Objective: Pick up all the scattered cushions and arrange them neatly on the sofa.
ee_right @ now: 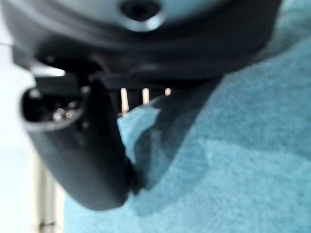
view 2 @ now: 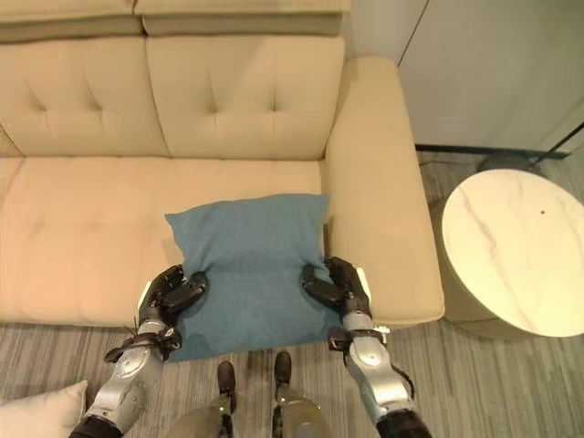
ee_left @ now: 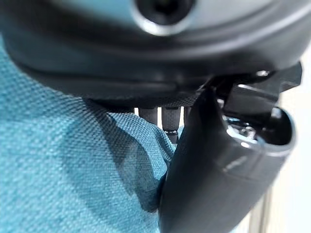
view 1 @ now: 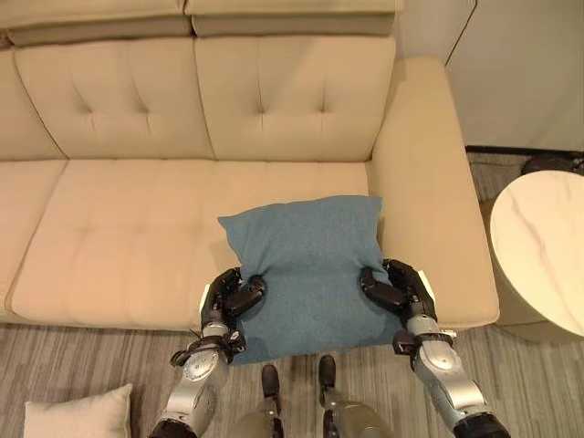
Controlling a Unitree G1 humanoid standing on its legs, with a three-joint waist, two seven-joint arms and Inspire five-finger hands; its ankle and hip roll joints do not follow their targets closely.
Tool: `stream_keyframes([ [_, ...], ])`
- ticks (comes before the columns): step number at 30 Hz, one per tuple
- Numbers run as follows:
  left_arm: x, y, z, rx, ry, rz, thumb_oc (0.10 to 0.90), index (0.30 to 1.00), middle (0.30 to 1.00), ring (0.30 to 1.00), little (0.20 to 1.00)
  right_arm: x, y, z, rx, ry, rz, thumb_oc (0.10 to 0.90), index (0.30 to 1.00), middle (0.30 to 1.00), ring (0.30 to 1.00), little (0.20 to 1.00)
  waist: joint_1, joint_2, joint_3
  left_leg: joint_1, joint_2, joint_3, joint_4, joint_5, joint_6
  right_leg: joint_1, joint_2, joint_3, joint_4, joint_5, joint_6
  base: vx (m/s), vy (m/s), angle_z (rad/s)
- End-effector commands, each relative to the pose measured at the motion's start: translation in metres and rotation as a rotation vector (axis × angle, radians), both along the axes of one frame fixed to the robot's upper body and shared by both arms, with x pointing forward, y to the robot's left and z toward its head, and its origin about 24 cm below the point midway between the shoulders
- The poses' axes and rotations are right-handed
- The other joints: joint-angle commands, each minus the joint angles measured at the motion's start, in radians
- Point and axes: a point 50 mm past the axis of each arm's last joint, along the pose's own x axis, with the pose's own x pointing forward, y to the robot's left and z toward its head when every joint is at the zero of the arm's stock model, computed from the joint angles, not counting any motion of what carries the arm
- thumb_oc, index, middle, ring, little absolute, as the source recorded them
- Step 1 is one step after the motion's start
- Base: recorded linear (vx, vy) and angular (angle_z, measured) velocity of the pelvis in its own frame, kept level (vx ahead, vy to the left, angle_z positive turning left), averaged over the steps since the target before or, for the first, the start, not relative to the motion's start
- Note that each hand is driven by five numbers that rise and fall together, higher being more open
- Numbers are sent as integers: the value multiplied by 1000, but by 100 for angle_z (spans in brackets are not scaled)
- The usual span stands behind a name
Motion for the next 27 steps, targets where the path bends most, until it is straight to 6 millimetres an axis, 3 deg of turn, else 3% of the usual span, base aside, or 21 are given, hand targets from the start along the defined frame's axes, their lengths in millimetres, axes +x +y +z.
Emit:
stream_keyframes([
  [1,20,-30,52,-55,-303,-168,400,300,300,300,300,13,37,56,17,-303,207,400,300,300,300,300,-11,-64,-121,-33,23,29,239,-131,-39,54,-38,13,81,-159,43,-13,-45,9],
  [4,21,-29,57,-45,-331,-171,400,300,300,300,300,12,35,58,23,-315,196,400,300,300,300,300,-2,-73,-105,-110,28,13,327,-117,-41,64,-50,4,83,-166,38,8,-19,15],
  [7,19,-25,58,-11,-331,-181,400,300,300,300,300,11,32,58,45,-313,181,400,300,300,300,300,2,-80,-128,-158,29,30,262,-99,-33,78,-55,4,69,-167,52,117,29,23],
  [9,19,-23,59,-2,-333,-171,400,300,300,300,300,12,31,57,41,-306,164,400,300,300,300,300,18,-76,-139,-204,29,34,183,-42,-41,95,-47,18,63,-181,57,171,85,9],
  [10,19,-23,59,-2,-333,-171,400,300,300,300,300,12,31,57,41,-306,164,400,300,300,300,300,18,-76,-139,-203,29,34,182,-42,-41,95,-47,18,63,-181,57,256,174,-6],
  [12,17,-23,58,-8,-328,-163,400,300,300,300,300,12,34,57,29,-307,168,400,300,300,300,300,24,-56,-158,-173,27,16,103,-23,-38,121,-42,51,80,-208,68,286,212,-27],
  [15,15,-20,59,23,-333,-166,400,300,300,300,300,14,40,61,14,-317,191,400,300,300,300,300,34,-51,-180,-116,4,45,113,-57,-7,142,-94,72,166,-246,95,284,252,-66],
  [18,16,-19,62,31,-342,-164,400,300,300,300,300,15,44,62,11,-322,207,400,300,300,300,300,39,-49,-184,-87,-8,61,114,-75,14,115,-113,88,248,-229,116,180,228,-54],
  [19,19,-16,66,41,-357,-149,400,300,300,300,300,18,49,66,1,-334,227,400,300,300,300,300,33,-45,-167,-59,-19,77,111,-88,38,50,-129,110,383,-176,142,27,126,-17],
  [22,22,-15,72,56,-385,-144,400,300,300,300,300,21,55,73,3,-365,250,400,300,300,300,300,29,-26,-156,-46,-16,94,105,-101,54,-37,-129,108,473,-161,140,23,146,-12],
  [25,22,-15,73,61,-393,-145,400,300,300,300,300,22,57,74,-1,-369,257,400,300,300,300,300,29,-20,-160,-14,-23,97,83,-110,52,-51,-128,70,417,-173,131,113,47,-6],
  [26,23,-16,74,57,-399,-147,400,300,300,300,300,24,58,76,-5,-376,264,400,300,300,300,300,26,-21,-161,9,-26,102,65,-117,47,-77,-126,29,322,-158,126,123,-16,-4],
  [27,23,-16,74,57,-399,-147,400,300,300,300,300,24,58,76,-5,-376,264,400,300,300,300,300,24,-19,-159,12,-24,100,63,-117,46,-70,-124,26,316,-156,126,207,-101,-31],
])
